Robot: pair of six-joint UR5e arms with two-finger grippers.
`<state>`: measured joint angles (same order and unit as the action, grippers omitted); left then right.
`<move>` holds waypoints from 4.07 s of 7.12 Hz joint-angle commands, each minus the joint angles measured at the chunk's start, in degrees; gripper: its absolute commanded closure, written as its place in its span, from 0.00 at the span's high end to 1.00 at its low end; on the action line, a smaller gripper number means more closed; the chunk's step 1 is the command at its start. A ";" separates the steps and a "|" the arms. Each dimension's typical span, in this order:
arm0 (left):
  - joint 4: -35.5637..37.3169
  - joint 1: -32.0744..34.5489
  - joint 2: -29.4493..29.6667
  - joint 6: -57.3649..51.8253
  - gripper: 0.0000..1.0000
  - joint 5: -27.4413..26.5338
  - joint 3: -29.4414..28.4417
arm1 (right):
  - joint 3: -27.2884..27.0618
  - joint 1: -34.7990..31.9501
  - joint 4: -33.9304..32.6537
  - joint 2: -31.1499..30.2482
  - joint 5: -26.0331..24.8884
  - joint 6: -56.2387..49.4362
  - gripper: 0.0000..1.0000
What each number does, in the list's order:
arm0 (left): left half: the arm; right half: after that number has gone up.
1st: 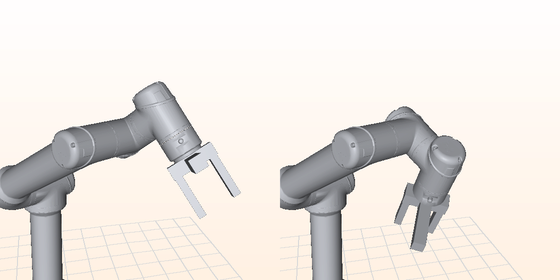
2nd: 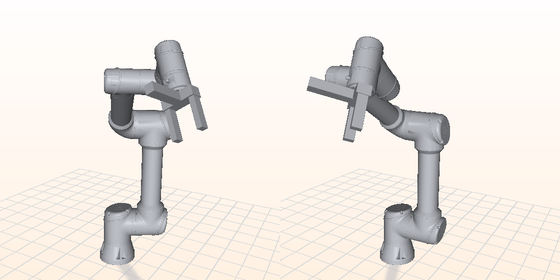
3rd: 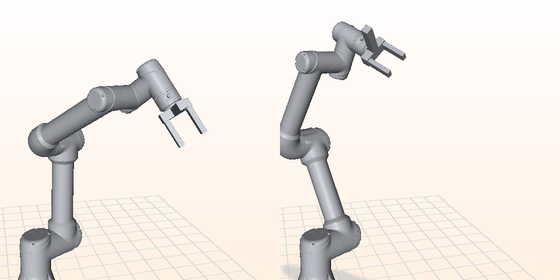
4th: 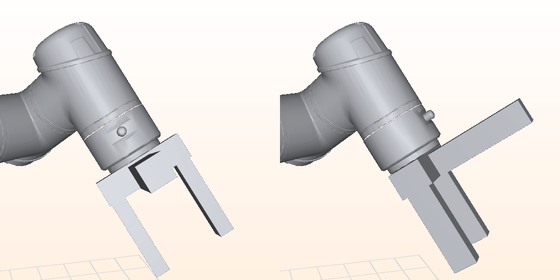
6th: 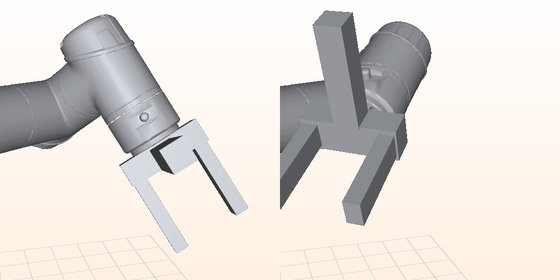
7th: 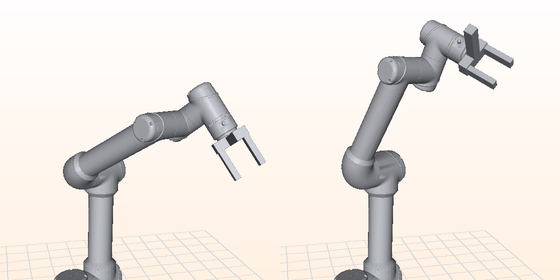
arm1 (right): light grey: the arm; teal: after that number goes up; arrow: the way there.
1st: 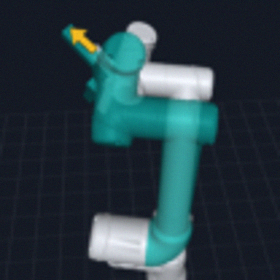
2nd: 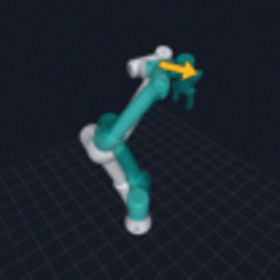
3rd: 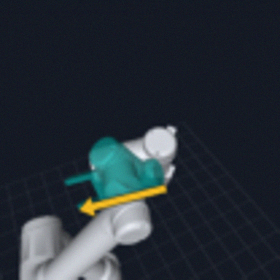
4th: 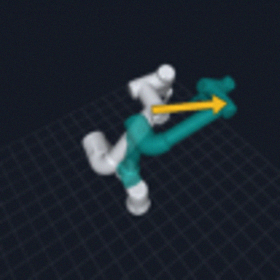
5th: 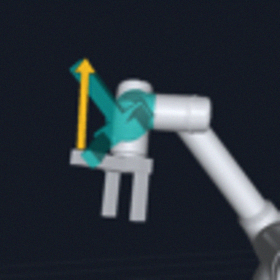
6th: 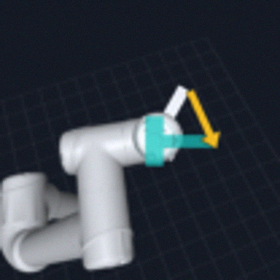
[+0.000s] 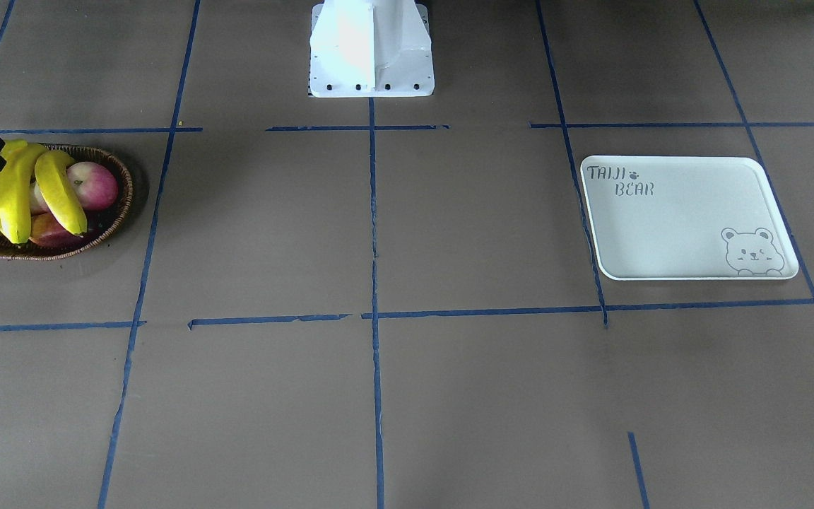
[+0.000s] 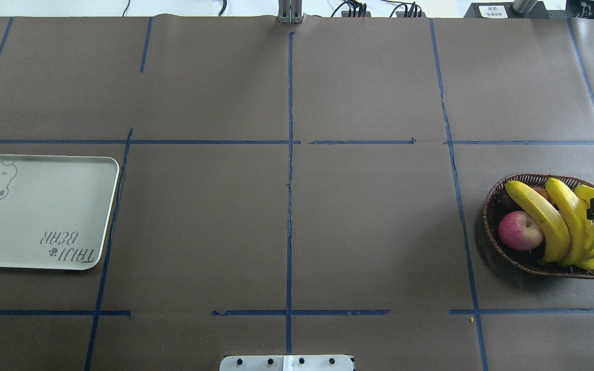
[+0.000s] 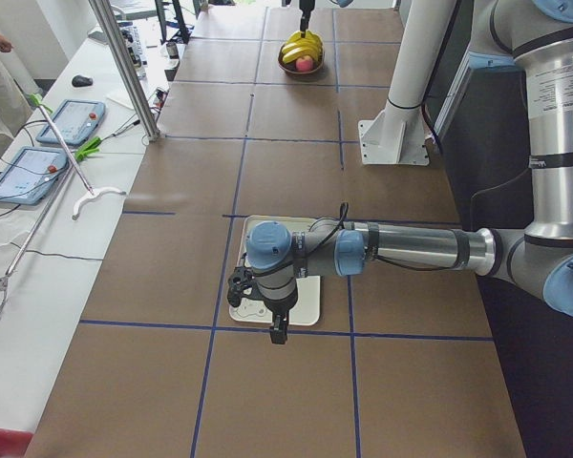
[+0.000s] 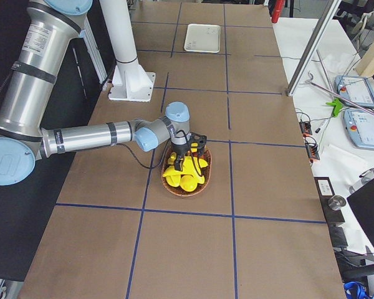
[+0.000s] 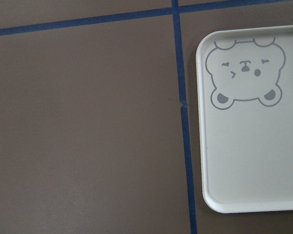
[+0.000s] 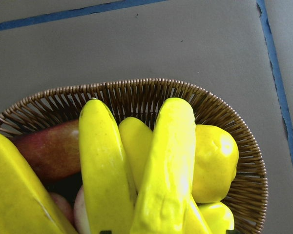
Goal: Transfer all bananas from basket to plate
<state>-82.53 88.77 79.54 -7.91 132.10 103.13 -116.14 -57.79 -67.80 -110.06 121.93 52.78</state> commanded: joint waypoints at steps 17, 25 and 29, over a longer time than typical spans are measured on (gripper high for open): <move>-13.16 -14.99 10.89 25.43 1.00 9.93 8.83 | -3.57 10.57 7.42 24.17 1.04 12.07 0.00; -32.78 -32.52 30.29 92.96 1.00 9.49 8.59 | 1.26 28.77 6.80 46.67 -23.12 30.51 0.01; -32.69 -38.65 38.48 108.40 0.99 3.48 5.33 | 1.97 38.17 7.25 51.51 -38.92 34.99 0.00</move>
<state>-115.23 52.79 115.94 94.79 139.56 108.92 -114.27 -21.99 -60.61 -59.75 87.67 85.17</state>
